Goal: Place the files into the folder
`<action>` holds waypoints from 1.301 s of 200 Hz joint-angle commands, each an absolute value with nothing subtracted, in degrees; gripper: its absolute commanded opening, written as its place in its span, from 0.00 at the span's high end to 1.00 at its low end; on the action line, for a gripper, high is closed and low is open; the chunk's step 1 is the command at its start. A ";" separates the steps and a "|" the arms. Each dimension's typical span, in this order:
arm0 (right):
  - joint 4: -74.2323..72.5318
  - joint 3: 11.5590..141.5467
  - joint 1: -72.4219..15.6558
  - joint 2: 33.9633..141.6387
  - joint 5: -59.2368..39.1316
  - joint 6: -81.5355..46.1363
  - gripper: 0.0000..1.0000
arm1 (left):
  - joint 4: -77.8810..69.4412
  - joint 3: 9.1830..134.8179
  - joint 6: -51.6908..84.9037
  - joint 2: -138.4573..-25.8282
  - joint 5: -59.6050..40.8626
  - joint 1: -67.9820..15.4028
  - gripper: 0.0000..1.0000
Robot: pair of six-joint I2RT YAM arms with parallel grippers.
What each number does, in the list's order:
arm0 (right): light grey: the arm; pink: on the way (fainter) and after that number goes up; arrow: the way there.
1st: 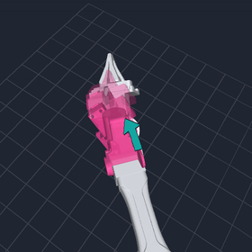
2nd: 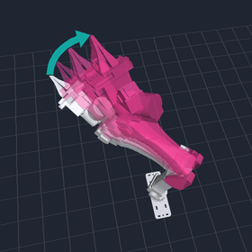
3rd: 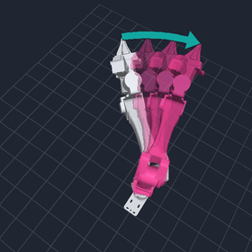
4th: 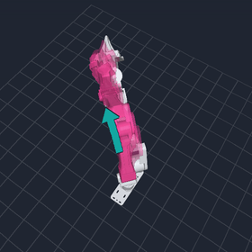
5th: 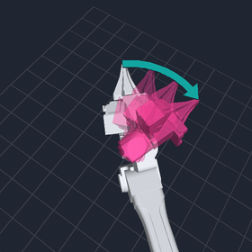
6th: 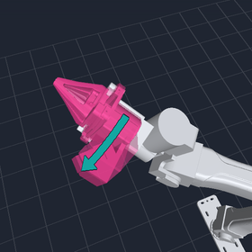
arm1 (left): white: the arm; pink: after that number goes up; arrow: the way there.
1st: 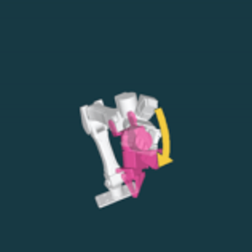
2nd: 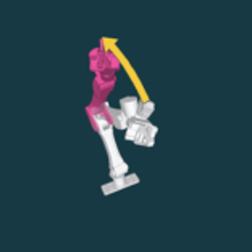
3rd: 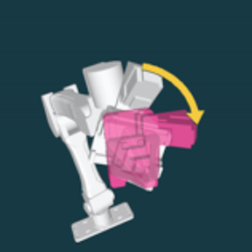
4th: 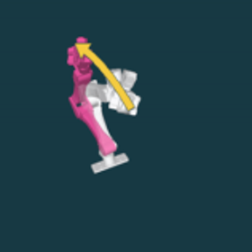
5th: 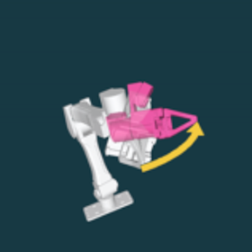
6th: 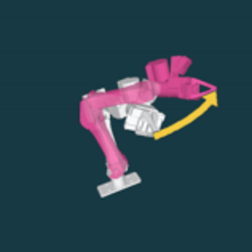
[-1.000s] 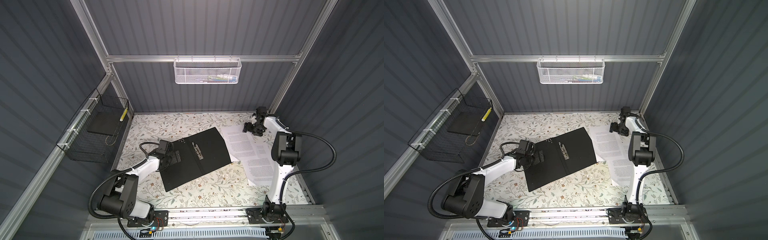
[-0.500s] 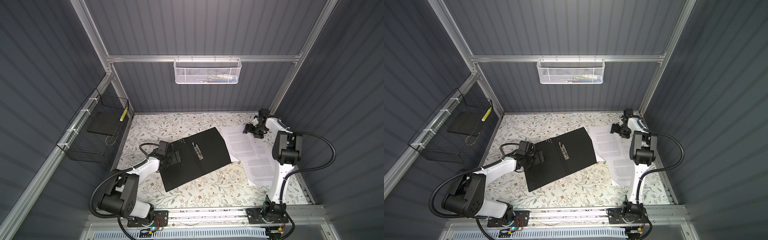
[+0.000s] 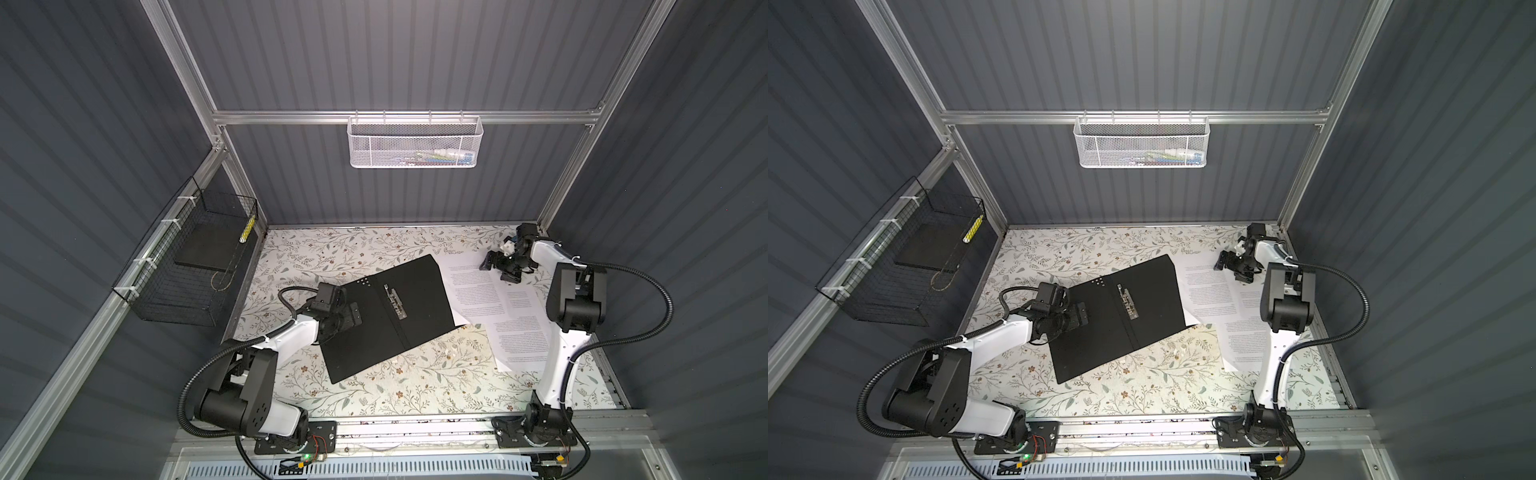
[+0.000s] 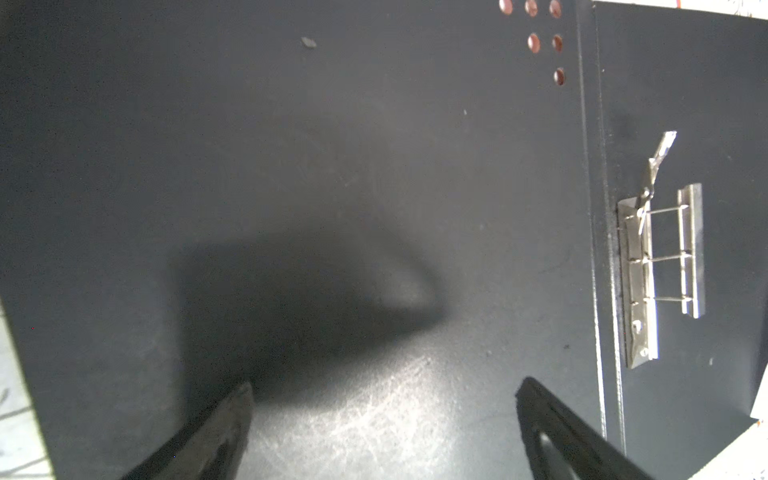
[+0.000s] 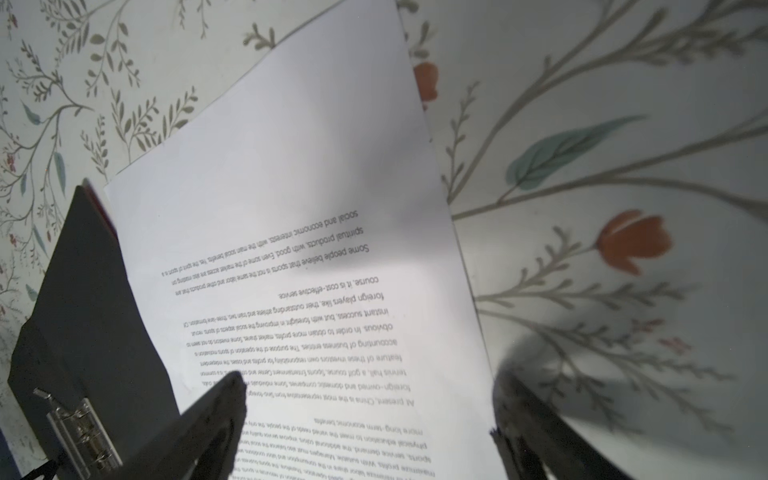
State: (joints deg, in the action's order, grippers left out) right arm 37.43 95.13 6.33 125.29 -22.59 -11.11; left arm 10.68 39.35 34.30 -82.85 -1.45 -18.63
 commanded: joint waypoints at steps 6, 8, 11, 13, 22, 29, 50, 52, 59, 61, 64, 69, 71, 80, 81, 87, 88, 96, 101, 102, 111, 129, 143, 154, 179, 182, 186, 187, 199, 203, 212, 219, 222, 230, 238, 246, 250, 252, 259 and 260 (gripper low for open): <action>40.18 93.71 5.75 125.05 -27.81 -10.84 0.07 | 12.51 38.57 34.91 -82.52 -2.00 -18.19 0.00; 40.21 93.83 5.70 125.17 -28.02 -10.84 0.07 | 12.49 38.58 34.88 -82.46 -2.02 -18.19 0.00; 40.37 93.99 5.63 125.33 -28.31 -10.78 0.07 | 12.61 38.66 34.77 -82.47 -2.02 -18.19 0.00; 40.41 94.05 5.52 125.42 -28.43 -10.69 0.07 | 12.58 38.65 34.77 -82.51 -2.04 -18.17 0.00; 40.94 94.65 5.07 125.92 -28.58 -10.44 0.07 | 12.78 38.76 34.77 -82.40 -1.94 -18.19 0.00; 41.53 95.35 4.60 126.43 -28.56 -10.13 0.07 | 12.84 38.69 34.63 -82.25 -1.96 -18.19 0.00; 43.30 97.96 3.29 127.80 -28.14 -9.85 0.07 | 13.10 38.56 34.63 -81.75 -1.85 -18.19 0.00; 43.41 98.23 3.22 127.97 -28.06 -9.84 0.07 | 13.10 38.58 34.56 -81.74 -1.85 -18.19 0.00; 43.82 99.27 2.93 128.42 -27.95 -9.91 0.07 | 13.19 38.43 34.55 -81.56 -1.78 -18.19 0.00; 44.00 99.53 2.84 128.59 -27.87 -9.86 0.07 | 13.18 38.48 34.59 -81.50 -1.76 -18.19 0.00; 44.24 100.03 2.75 128.83 -27.80 -9.85 0.07 | 13.25 38.42 34.57 -81.46 -1.69 -18.19 0.00; 44.71 100.86 2.57 129.28 -27.63 -9.84 0.07 | 13.35 38.43 34.50 -81.41 -1.67 -18.19 0.00; 44.88 101.18 2.51 129.44 -27.60 -9.78 0.07 | 13.42 38.46 34.53 -81.39 -1.67 -18.19 0.00; 45.72 102.57 2.13 130.17 -27.75 -9.64 0.07 | 13.58 38.48 34.46 -81.18 -1.52 -18.17 0.00; 45.80 102.70 2.08 130.25 -27.80 -9.65 0.07 | 13.60 38.49 34.41 -81.20 -1.51 -18.18 0.00; 46.26 103.50 1.84 130.51 -27.86 -9.52 0.07 | 13.62 38.46 34.41 -81.06 -1.49 -18.19 0.00; 46.29 103.60 1.80 130.51 -27.86 -9.55 0.07 | 13.62 38.43 34.39 -81.05 -1.45 -18.19 0.00; 46.46 104.16 1.42 130.69 -27.78 -9.45 0.07 | 13.64 38.37 34.30 -81.03 -1.33 -18.19 0.00; 46.63 104.52 1.17 130.84 -27.46 -9.33 0.07 | 13.62 38.33 34.42 -81.02 -1.33 -18.19 0.00; 46.70 104.60 1.16 130.86 -27.44 -9.33 0.07 | 13.62 38.33 34.44 -81.03 -1.32 -18.19 0.00; 47.39 105.40 0.80 131.11 -27.46 -9.09 0.07 | 13.62 38.32 34.29 -81.14 -1.33 -18.19 0.00; 47.53 105.68 0.14 131.22 -28.33 -9.10 0.07 | 13.45 38.23 34.37 -81.29 -1.41 -18.19 0.00; 47.76 105.73 -0.38 131.45 -29.02 -8.97 0.07 | 13.41 38.07 34.38 -81.43 -1.32 -18.19 0.00; 48.09 105.73 -0.86 131.64 -29.59 -8.96 0.07 | 13.53 38.23 34.31 -81.41 -1.33 -18.19 0.00; 48.44 104.50 -2.08 130.57 -30.31 -8.66 0.07 | 13.80 38.00 34.42 -80.91 -1.10 -18.19 0.00; 48.32 104.16 -2.23 130.32 -30.40 -8.72 0.07 | 13.80 37.98 34.37 -80.87 -1.08 -18.19 0.00; 48.15 103.80 -2.42 129.98 -30.41 -8.82 0.07 | 13.79 37.97 34.39 -80.78 -1.06 -18.19 0.00; 48.07 103.80 -2.49 129.90 -30.41 -8.85 0.07 | 13.80 37.97 34.38 -80.73 -1.06 -18.15 0.00; 47.66 102.71 -3.03 129.01 -30.64 -8.98 0.07 | 13.88 37.97 34.39 -80.72 -1.05 -18.17 0.00; 47.31 102.38 -3.24 128.79 -31.11 -9.12 0.07 | 13.88 38.04 34.39 -80.75 -1.05 -18.13 0.00; 46.75 101.51 -3.50 128.38 -32.82 -9.31 0.07 | 13.84 37.97 34.38 -80.85 -1.03 -18.16 0.00; 46.67 101.19 -3.67 128.03 -32.92 -9.40 0.07 | 13.79 37.97 34.38 -80.82 -1.10 -18.14 0.00; 46.54 100.99 -3.73 127.71 -32.29 -9.59 0.07 | 13.78 37.97 34.42 -80.84 -1.14 -18.13 0.00; 45.66 99.68 -3.82 126.32 -29.44 -10.35 0.07 | 13.78 38.03 34.41 -80.82 -1.14 -18.11 0.00; 44.58 98.18 -3.61 124.38 -25.81 -11.01 0.06 | 13.79 38.04 34.43 -80.77 -1.23 -18.12 0.00; 43.75 96.83 -3.31 122.36 -22.00 -11.46 0.06 | 13.97 38.05 34.41 -80.61 -1.15 -18.10 0.00; 43.46 96.35 -3.21 121.55 -20.35 -11.49 0.06 | 14.02 38.01 34.44 -80.50 -1.14 -18.10 0.00; 43.34 96.14 -3.22 121.24 -19.99 -11.46 0.06 | 13.96 38.05 34.41 -80.46 -1.08 -18.11 0.00; 43.06 95.65 -2.95 120.24 -16.78 -11.44 0.06 | 13.95 37.97 34.42 -80.42 -1.05 -18.11 0.00; 43.06 95.64 -2.93 120.19 -16.65 -11.43 0.06 | 13.96 37.93 34.39 -80.37 -1.05 -18.06 0.00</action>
State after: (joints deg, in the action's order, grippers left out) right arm 44.53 97.25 -3.84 125.29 -26.09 -10.63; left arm 11.94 38.74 34.28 -81.47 -1.41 -18.63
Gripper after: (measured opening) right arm 0.938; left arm 0.997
